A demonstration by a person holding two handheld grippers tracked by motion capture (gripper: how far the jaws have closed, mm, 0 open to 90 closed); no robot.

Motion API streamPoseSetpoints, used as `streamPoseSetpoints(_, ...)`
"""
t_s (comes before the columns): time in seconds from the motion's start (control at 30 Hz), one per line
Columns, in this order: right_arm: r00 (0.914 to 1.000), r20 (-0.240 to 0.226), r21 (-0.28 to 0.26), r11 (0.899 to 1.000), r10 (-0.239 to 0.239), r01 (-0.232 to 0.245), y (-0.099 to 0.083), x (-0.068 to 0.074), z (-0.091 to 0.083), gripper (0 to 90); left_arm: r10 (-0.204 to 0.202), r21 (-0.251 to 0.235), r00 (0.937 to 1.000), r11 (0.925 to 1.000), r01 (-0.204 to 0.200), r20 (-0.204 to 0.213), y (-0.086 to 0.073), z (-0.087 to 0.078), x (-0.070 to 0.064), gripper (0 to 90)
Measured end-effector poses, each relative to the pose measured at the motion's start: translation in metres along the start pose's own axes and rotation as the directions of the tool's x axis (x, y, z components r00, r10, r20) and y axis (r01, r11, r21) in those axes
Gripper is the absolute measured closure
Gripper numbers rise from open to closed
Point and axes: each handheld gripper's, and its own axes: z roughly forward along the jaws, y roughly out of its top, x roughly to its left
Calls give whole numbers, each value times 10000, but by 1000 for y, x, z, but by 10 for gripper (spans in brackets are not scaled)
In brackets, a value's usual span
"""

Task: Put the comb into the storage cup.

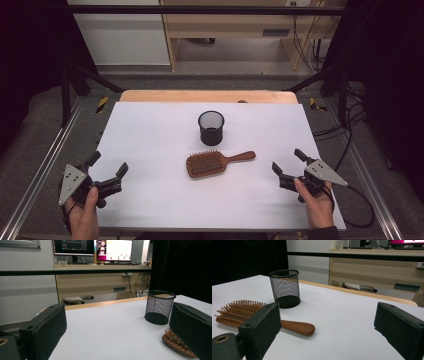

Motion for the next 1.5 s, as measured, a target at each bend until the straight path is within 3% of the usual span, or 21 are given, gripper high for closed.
streamPoseSetpoints(0.17, 10000, 71, 192, 9998, 66, -67, 0, 0, 1, 76, -95, 112, 9998, 9999, 93, 164, -1, 0, -4, 17)
streamPoseSetpoints(0.43, 9999, 50, 453, 9989, 132, -134, 4, 2, 5, 83, -336, 119, 9993, 9994, 339, -188, -4, 0, 2, 18)
streamPoseSetpoints(0.7, 9994, 332, 917, 9957, -114, 83, 31, 9, 23, 55, -431, 114, 9986, 9990, 435, -303, -5, -1, 5, 18)
streamPoseSetpoints(0.73, 9988, 330, 1180, 9925, -373, 331, 41, 10, 31, 54, -439, 134, 9986, 9989, 444, -308, -5, -1, 5, 18)
streamPoseSetpoints(1.07, 9958, 210, 1947, 9773, -889, 832, 80, 13, 71, 75, -442, 178, 9984, 9988, 448, -355, -5, 0, 5, 18)
streamPoseSetpoints(1.23, 9951, 298, 2357, 9681, -942, 845, 86, 12, 89, 90, -471, 175, 9982, 9987, 478, -369, -6, 0, 6, 18)
streamPoseSetpoints(1.5, 9916, 322, 3119, 9438, -1252, 1091, 86, 13, 113, 139, -473, 227, 9984, 9986, 481, -321, -6, 1, 6, 18)
